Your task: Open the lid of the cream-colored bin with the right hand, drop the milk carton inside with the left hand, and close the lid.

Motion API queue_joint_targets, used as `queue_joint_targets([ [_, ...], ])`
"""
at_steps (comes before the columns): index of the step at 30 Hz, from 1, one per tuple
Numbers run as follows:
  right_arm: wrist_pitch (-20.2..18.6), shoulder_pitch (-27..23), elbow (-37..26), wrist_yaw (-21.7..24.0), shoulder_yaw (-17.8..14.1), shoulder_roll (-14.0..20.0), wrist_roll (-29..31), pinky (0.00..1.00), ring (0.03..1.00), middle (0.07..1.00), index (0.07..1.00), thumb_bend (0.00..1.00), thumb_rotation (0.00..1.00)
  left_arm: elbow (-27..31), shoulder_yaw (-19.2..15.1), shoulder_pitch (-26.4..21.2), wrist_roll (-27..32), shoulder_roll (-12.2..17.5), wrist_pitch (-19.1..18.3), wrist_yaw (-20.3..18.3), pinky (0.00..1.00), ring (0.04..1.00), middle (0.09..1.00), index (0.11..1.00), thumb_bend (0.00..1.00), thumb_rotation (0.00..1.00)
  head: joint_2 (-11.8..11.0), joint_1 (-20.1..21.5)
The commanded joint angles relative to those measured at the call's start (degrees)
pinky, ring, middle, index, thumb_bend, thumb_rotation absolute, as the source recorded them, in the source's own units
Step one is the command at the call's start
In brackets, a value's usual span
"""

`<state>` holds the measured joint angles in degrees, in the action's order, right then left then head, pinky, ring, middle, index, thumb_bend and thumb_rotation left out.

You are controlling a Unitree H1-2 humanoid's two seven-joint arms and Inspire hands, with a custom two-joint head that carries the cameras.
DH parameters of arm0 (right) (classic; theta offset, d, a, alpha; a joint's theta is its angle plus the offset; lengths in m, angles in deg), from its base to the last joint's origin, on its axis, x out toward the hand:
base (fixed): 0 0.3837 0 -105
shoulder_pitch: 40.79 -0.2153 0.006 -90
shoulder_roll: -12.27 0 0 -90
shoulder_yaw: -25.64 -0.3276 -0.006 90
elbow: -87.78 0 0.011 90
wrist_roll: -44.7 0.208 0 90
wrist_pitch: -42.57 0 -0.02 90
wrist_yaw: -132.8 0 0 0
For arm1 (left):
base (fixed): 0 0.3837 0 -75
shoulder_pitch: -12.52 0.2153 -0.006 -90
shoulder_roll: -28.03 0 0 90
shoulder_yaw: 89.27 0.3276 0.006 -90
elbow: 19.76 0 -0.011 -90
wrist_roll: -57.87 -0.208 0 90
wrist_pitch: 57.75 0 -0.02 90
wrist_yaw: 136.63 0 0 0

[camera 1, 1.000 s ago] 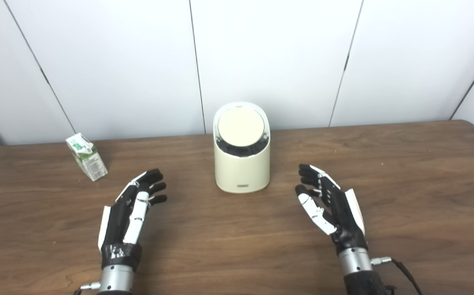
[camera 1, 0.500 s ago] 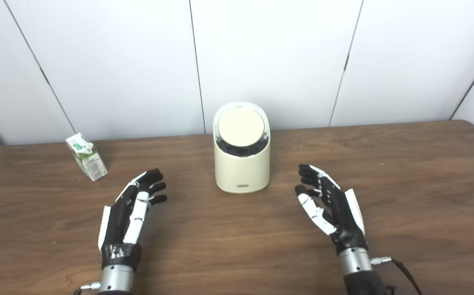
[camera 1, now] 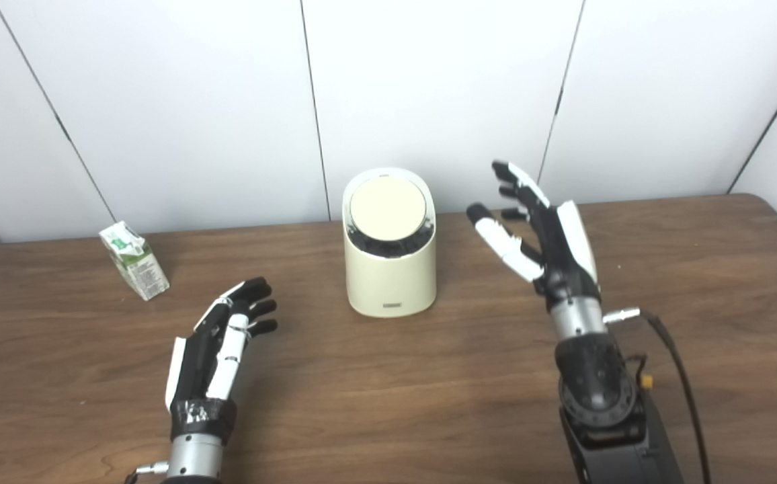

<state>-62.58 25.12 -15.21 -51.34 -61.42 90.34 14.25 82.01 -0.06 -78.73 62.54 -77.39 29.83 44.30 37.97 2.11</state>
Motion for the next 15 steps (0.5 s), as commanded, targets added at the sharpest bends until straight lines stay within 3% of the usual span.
queue_joint_targets([
  [1, 0.27, -2.7, 1.71, -1.14, 0.78, -0.24, -1.48, 0.69, 0.846, 0.906, 0.902, 0.68, 0.77, 1.81, 0.01, -1.54, -0.26, 0.08, 1.17, -0.28, 0.71, 0.766, 0.794, 0.789, 0.28, 0.67, 0.04, 0.07],
  [6, -2.57, -7.37, 4.15, -1.05, 2.03, -0.55, -4.09, 0.76, 0.884, 0.928, 0.955, 0.73, 0.76, 2.04, 0.0, -1.41, -0.22, -0.09, 1.08, -0.21, 0.7, 0.766, 0.794, 0.788, 0.27, 0.66, 0.09, 0.02],
  [11, -4.01, -10.34, 6.57, -1.66, 3.88, -0.72, -6.47, 0.82, 0.929, 0.961, 0.979, 0.72, 0.6, 1.94, -0.07, -1.36, -0.2, -0.13, 1.17, -0.12, 0.7, 0.763, 0.79, 0.783, 0.26, 0.65, -0.17, 0.47],
  [15, -4.25, -11.57, 9.19, -2.62, 4.32, -1.37, -6.74, 0.85, 0.973, 0.993, 0.999, 0.77, 0.48, 1.34, -0.06, -1.45, -0.34, -0.02, 1.74, -0.21, 0.69, 0.763, 0.79, 0.785, 0.27, 0.66, -0.17, 0.5],
])
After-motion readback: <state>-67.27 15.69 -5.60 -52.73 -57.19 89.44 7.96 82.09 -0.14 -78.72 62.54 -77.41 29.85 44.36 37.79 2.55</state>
